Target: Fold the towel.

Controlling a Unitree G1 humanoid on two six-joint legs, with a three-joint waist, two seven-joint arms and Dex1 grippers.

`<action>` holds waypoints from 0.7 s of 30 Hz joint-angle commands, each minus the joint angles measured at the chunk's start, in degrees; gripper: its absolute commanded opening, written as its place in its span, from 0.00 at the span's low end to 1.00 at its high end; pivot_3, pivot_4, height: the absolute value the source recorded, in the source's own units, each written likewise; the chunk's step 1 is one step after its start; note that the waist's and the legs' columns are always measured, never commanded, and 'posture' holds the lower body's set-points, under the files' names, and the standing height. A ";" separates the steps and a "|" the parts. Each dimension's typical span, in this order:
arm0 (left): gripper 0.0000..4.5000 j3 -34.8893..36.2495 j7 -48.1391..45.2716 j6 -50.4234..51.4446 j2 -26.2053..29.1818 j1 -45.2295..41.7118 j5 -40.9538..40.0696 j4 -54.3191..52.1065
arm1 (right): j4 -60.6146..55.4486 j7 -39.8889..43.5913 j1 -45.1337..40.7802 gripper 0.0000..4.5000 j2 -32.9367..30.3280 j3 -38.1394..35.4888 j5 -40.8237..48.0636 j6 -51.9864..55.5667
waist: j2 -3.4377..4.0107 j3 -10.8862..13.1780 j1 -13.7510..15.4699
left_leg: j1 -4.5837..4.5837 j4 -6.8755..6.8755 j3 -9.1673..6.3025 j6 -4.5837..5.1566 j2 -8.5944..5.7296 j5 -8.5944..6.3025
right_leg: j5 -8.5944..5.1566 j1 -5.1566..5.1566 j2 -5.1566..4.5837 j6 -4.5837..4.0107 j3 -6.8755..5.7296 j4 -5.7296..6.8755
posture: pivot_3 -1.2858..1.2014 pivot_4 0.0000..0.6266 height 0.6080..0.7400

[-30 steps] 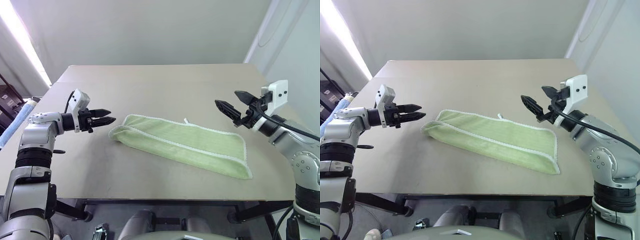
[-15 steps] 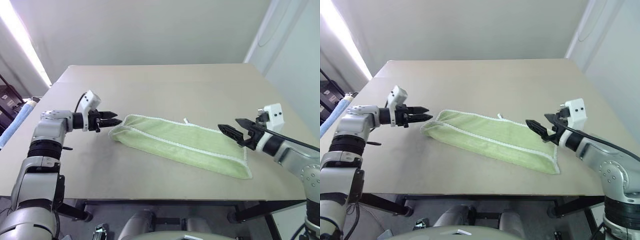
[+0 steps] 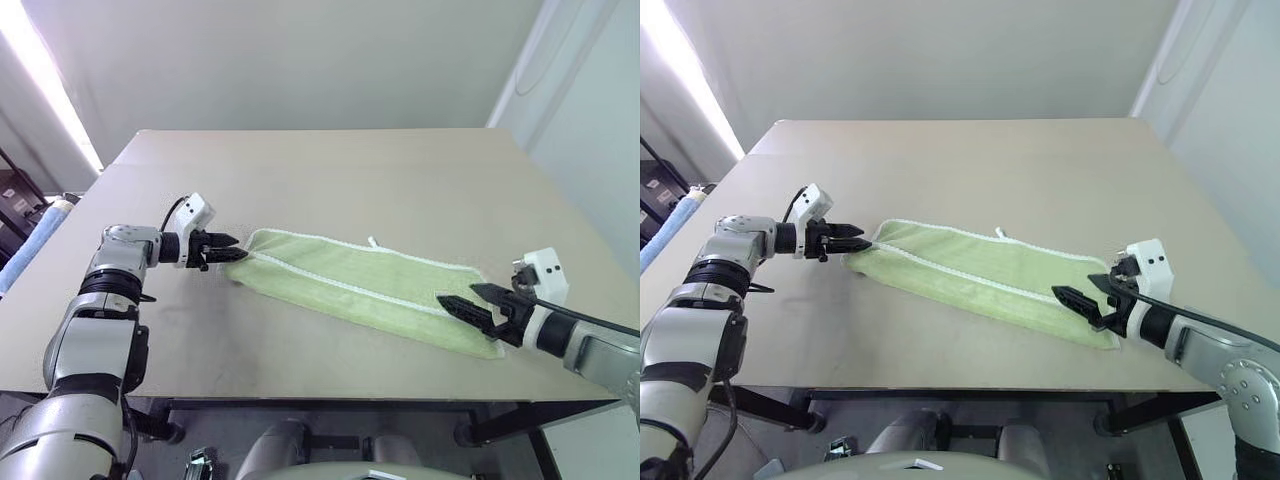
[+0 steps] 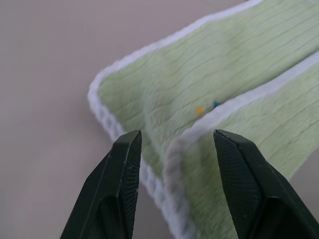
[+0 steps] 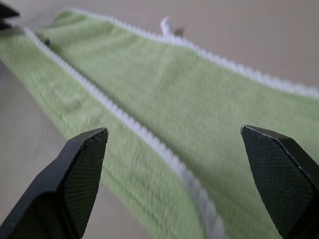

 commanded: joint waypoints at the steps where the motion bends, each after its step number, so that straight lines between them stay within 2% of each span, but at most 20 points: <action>1: 0.54 -0.16 -1.98 -0.48 0.95 -1.94 1.36 0.01 | -1.75 0.36 0.51 0.99 -1.37 -0.47 0.25 0.31 | -0.02 -0.01 -0.15 | 0.00 0.00 0.00 0.00 0.00 0.00 | 0.00 0.01 0.00 0.00 0.00 0.00 | 0.52 0.00 0.74; 12: 0.54 -0.25 0.83 -1.77 0.46 -2.15 5.01 1.29 | 0.25 0.44 2.17 0.99 -2.35 0.61 -1.51 0.61 | -0.20 -0.04 0.16 | -0.01 0.00 0.00 0.01 0.00 0.01 | 0.01 -0.01 -0.01 0.02 -0.01 -0.01 | 0.52 0.00 0.74; 21: 0.54 0.51 -0.49 -1.31 -0.10 -2.45 4.61 1.16 | 1.29 1.58 4.50 0.99 -3.03 0.99 -4.97 -0.40 | -0.23 -0.05 0.01 | 0.00 0.02 0.00 0.01 0.00 0.00 | 0.01 0.01 -0.01 0.02 -0.02 -0.01 | 0.52 0.00 0.74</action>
